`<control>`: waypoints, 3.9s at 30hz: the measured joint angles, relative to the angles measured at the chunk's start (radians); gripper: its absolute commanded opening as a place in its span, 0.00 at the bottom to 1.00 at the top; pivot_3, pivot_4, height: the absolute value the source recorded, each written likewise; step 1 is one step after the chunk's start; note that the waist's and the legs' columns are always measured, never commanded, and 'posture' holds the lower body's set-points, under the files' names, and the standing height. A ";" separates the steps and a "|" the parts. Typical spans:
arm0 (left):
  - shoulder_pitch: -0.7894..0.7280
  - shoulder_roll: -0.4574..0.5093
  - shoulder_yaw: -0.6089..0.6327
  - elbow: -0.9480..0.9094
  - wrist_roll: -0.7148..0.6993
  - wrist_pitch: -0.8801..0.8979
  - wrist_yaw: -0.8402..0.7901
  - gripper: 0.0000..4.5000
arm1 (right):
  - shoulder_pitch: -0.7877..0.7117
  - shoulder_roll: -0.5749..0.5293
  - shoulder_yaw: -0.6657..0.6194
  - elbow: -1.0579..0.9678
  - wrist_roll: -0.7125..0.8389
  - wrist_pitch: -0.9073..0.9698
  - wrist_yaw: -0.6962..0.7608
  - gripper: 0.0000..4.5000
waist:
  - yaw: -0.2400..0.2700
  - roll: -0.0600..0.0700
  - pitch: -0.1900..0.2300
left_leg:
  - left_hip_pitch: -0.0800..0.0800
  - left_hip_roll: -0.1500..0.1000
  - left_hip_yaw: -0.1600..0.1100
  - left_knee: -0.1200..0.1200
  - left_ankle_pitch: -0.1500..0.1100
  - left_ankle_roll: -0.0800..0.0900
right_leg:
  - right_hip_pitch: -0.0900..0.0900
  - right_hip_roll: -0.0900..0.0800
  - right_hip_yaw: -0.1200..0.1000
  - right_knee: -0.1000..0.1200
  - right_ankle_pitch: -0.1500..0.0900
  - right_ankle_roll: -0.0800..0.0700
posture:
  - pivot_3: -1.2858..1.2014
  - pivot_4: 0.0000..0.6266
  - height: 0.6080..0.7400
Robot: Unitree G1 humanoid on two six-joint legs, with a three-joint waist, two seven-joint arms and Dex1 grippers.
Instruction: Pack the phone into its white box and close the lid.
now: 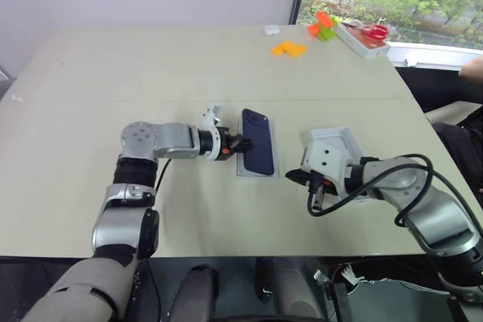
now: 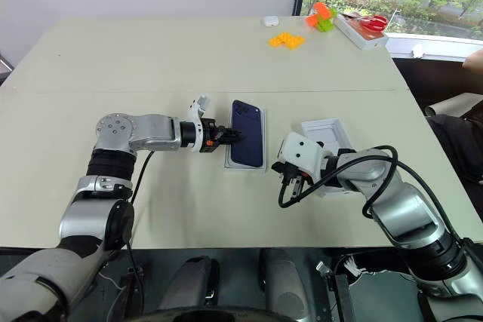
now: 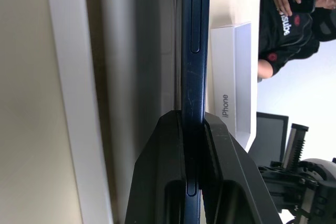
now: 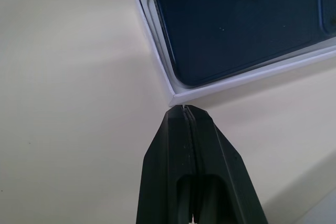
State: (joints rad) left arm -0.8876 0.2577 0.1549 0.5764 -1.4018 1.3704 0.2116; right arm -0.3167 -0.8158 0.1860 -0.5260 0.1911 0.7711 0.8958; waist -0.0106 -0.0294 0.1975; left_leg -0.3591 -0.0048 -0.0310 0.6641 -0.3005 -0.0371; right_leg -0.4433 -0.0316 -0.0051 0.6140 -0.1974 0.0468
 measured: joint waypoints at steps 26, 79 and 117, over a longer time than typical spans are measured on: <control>-0.031 0.180 0.095 -0.252 0.146 0.236 -0.237 0.99 | -0.007 0.000 0.002 0.004 0.000 -0.002 -0.005 0.00 | -0.002 0.000 0.000 | 0.001 0.000 0.000 0.000 0.001 -0.003 | 0.000 0.000 0.000 0.001 0.000 0.001 | 0.52 0.24 0.90; 0.424 0.197 -0.412 -0.827 0.995 -0.373 -0.728 0.01 | -0.092 0.162 0.122 0.171 -0.088 0.080 -0.157 0.00 | -0.003 0.000 0.000 | 0.001 0.002 0.001 0.001 -0.002 0.004 | 0.001 0.002 0.001 0.001 0.001 0.000 | 0.52 0.24 0.90; 0.482 0.240 -0.417 -0.952 0.928 -0.299 -0.884 0.00 | 0.055 -0.056 0.001 -0.068 0.063 0.160 -0.021 0.19 | -0.002 -0.001 0.000 | 0.001 0.002 0.001 0.002 -0.002 0.005 | 0.001 0.003 0.001 0.001 0.000 0.000 | 0.52 0.24 0.90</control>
State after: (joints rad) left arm -0.4056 0.4982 -0.2616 -0.3754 -0.4741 1.0718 -0.6726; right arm -0.2612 -0.8721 0.1871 -0.5937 0.2542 0.9316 0.8746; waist -0.0123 -0.0299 0.1977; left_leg -0.3578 -0.0027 -0.0296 0.6656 -0.3029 -0.0322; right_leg -0.4425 -0.0287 -0.0040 0.6148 -0.1974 0.0469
